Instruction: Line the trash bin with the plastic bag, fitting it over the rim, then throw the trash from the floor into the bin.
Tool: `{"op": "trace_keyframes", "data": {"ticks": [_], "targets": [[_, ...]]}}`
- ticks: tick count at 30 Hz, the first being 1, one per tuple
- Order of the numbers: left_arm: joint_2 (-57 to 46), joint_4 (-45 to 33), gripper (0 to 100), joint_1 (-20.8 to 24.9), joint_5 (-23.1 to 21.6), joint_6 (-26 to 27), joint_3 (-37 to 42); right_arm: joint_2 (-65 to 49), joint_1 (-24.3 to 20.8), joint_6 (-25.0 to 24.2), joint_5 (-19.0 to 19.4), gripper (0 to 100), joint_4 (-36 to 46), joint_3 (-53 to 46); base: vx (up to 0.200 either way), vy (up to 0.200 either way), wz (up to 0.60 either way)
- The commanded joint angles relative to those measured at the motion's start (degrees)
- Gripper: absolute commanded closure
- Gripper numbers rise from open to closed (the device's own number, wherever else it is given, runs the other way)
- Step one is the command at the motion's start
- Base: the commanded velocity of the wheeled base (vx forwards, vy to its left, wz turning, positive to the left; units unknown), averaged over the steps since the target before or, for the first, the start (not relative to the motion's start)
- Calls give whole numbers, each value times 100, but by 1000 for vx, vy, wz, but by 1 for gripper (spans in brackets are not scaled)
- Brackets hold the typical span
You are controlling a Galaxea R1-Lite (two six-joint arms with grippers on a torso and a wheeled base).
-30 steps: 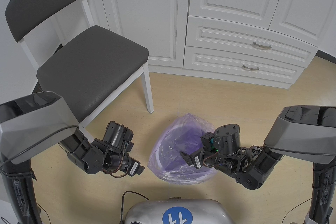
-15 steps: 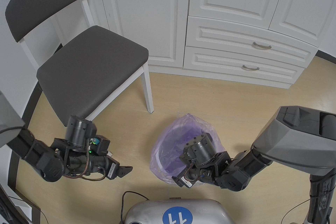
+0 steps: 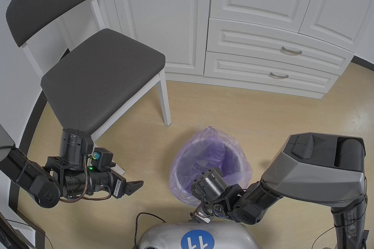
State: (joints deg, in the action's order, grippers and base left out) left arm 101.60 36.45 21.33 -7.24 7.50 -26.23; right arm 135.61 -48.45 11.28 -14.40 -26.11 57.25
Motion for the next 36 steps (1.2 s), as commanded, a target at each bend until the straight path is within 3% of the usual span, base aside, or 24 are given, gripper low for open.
{"op": "trace_keyframes", "data": {"ticks": [1,18,25,36], "targets": [[194,196,0,29,3,-20,13,133,107,6,-10,0,1,59,0,0,0],[159,257,0,29,3,-29,31,475,793,50,-687,0,-8,551,0,0,0],[132,257,0,2,3,-29,39,739,1127,68,-784,0,10,1017,0,0,0],[97,257,0,-24,3,-29,75,730,1144,50,-714,0,423,1236,0,0,0]]}}
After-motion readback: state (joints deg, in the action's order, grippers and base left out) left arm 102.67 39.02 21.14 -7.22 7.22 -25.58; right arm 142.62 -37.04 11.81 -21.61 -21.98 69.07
